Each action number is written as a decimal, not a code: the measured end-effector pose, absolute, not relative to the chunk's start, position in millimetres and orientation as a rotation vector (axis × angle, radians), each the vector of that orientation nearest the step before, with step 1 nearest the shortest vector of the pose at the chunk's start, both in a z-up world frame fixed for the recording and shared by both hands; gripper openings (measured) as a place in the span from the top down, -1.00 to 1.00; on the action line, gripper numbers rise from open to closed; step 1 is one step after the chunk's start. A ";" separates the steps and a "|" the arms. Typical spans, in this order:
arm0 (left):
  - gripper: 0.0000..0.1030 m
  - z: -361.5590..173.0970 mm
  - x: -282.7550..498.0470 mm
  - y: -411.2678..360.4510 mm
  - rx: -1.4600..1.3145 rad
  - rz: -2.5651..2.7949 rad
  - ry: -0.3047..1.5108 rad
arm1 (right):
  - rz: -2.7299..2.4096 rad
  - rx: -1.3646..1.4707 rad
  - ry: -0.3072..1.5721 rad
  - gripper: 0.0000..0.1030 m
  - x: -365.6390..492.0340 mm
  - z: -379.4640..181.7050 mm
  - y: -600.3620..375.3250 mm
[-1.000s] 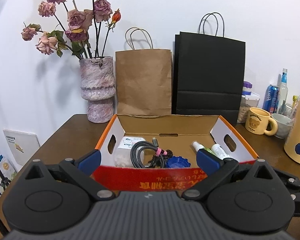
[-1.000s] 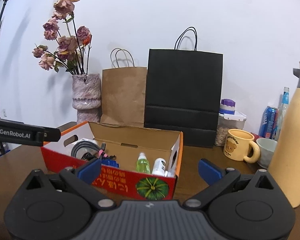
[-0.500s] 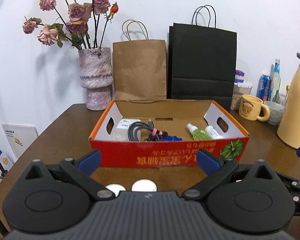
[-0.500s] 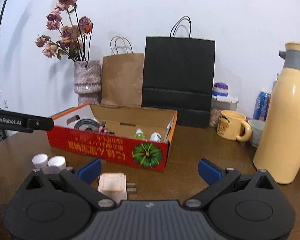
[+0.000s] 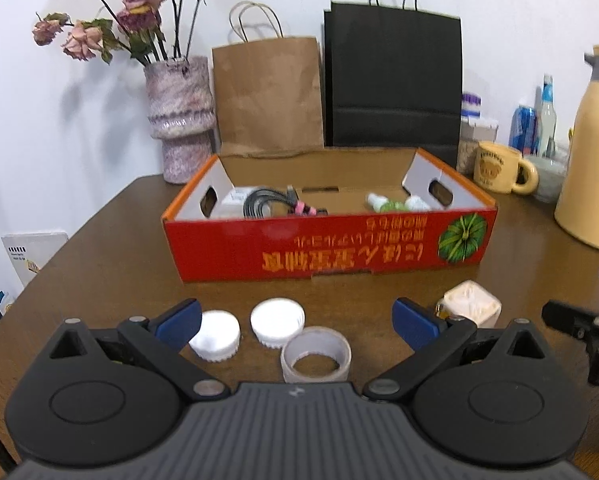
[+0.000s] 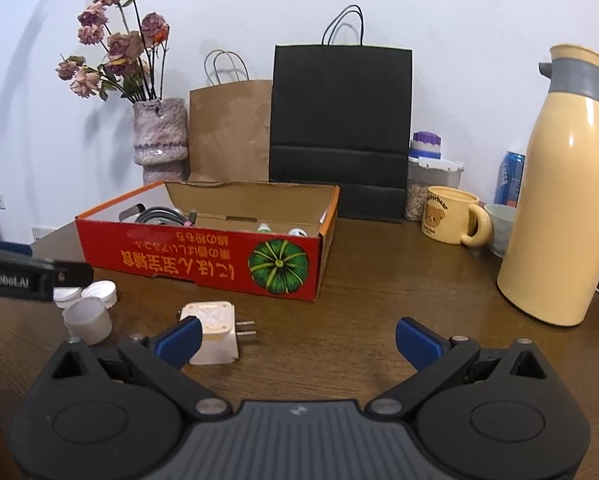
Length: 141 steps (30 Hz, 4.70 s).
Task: Organize rigid objects
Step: 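Withdraw both tools from the box back over the table items, then grasp the clear tape roll with the left tool while the right tool grasps the white plug, then carry the tape roll and white plug over the red box with both tools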
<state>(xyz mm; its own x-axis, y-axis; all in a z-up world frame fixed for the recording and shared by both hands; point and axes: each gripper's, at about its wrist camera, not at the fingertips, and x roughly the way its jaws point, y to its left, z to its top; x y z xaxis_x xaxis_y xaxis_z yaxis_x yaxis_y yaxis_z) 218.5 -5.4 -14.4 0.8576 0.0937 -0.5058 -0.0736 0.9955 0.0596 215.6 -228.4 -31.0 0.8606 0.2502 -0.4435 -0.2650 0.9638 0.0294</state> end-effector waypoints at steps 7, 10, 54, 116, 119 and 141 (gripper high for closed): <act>-1.00 -27.4 221.8 -7.5 0.056 0.089 0.577 | 0.266 -0.031 0.469 -1.00 217.7 -35.7 -228.2; -1.00 -31.2 224.1 -7.0 0.049 0.092 0.595 | 0.264 -0.030 0.473 -1.00 217.8 -36.3 -227.9; 0.15 -23.9 225.6 15.9 -0.014 0.113 0.559 | 0.273 -0.051 0.475 -1.00 220.5 -42.2 -217.2; 0.15 -16.0 218.2 57.6 -0.014 0.191 0.498 | 0.344 -0.024 0.459 -0.30 233.7 -31.8 -167.8; 0.15 -12.2 217.5 57.4 -0.021 0.196 0.491 | 0.351 -0.024 0.446 -0.30 232.4 -26.9 -167.7; 0.15 36.8 235.3 29.7 -0.038 0.158 0.408 | 0.365 -0.036 0.348 -0.30 246.9 25.0 -158.5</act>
